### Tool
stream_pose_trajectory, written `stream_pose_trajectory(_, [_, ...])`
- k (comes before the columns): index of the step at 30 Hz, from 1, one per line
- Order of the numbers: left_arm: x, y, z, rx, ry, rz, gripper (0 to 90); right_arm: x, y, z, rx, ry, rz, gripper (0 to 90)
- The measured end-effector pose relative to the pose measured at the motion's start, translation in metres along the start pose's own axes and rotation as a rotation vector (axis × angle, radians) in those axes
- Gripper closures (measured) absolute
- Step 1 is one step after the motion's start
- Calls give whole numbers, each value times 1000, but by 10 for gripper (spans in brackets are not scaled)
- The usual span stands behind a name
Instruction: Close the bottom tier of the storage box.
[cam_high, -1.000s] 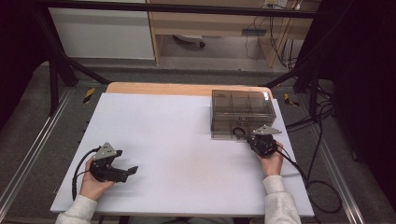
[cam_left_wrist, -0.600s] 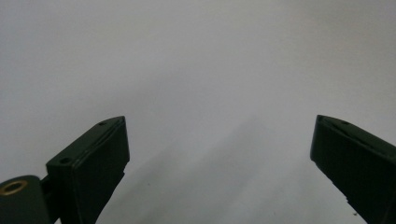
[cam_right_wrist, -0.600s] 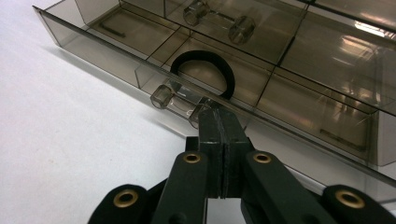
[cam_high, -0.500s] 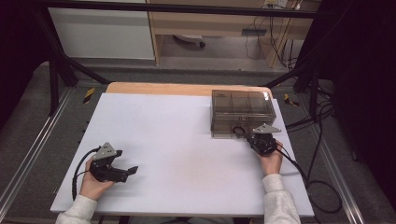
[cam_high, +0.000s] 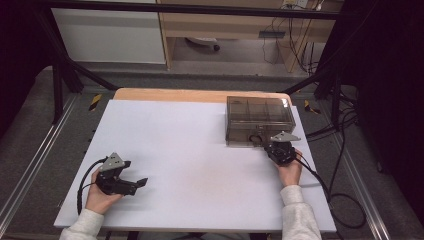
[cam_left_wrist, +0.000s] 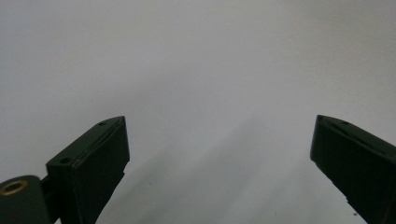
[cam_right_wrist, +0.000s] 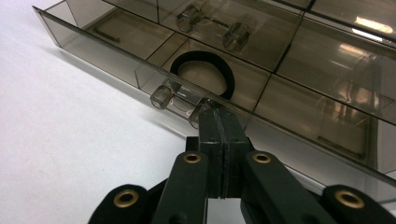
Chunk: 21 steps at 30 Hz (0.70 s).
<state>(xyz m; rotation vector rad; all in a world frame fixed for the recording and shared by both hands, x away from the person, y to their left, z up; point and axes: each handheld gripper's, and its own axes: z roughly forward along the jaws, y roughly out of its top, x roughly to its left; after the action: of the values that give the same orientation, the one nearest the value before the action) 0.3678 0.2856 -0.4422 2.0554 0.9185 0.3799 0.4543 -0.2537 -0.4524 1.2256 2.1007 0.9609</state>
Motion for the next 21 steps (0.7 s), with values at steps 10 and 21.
stream_pose_trajectory(10, [0, 0, 0, 2, -1, -1, 46, -1, 2, 2, -2, -4, 1, 900])
stream_pose_trajectory(21, [0, 0, 1, 2, 0, 2, 46, -3, 4, 6, 0, -8, -2, 900])
